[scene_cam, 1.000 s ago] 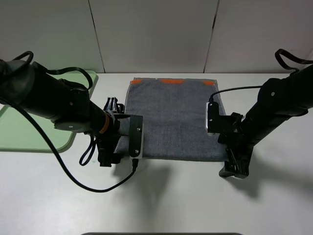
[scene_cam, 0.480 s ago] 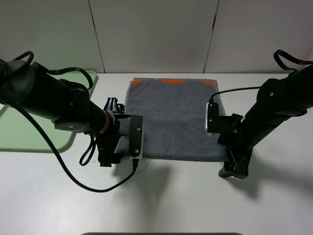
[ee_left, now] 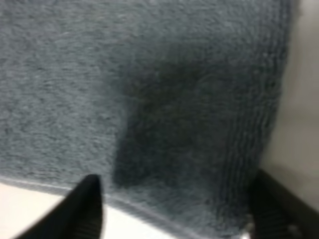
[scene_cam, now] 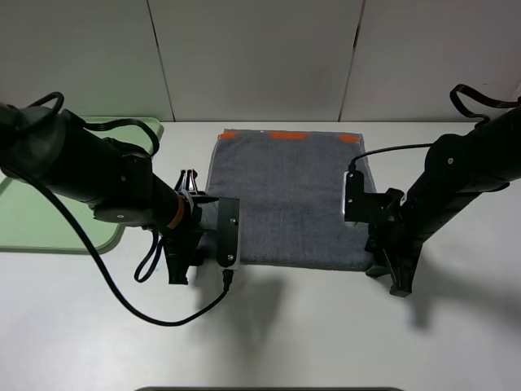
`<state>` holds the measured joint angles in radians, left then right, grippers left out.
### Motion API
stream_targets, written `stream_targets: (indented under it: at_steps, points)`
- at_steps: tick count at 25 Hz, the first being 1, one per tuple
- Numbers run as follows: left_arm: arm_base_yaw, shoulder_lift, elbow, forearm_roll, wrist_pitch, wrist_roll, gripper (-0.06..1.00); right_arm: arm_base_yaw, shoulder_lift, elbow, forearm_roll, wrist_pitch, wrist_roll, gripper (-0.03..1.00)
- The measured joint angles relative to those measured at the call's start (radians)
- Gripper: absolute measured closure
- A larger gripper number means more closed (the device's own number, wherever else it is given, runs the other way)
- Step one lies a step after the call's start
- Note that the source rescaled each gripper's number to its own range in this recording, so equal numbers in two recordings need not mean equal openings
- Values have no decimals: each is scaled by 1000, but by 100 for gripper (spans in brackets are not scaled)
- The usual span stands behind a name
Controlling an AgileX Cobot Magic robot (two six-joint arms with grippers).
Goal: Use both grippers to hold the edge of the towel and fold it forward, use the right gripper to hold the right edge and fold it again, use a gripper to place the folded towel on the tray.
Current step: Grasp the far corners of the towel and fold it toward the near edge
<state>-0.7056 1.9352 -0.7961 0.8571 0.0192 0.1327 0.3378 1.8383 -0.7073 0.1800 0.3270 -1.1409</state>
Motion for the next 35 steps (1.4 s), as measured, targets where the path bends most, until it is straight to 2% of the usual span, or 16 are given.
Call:
stream_targets:
  at_steps: [6, 10, 13, 18, 27, 35]
  points:
    - [0, 12, 1, -1, -1, -1, 73, 0, 0, 0, -83, -10, 91, 57]
    - [0, 16, 1, -1, -1, -1, 92, 0, 0, 0, -96, -12, 123, 57]
    - [0, 16, 1, -1, -1, -1, 94, 0, 0, 0, -100, -9, 137, 63]
    - [0, 16, 1, -1, -1, -1, 94, 0, 1, -2, -116, -8, 140, 96]
    - [0, 16, 1, -1, 1, -1, 94, 0, 2, -5, -121, -4, 140, 97]
    - [-3, 14, 1, 2, 53, -1, 94, 0, 0, -5, -121, -4, 141, 97]
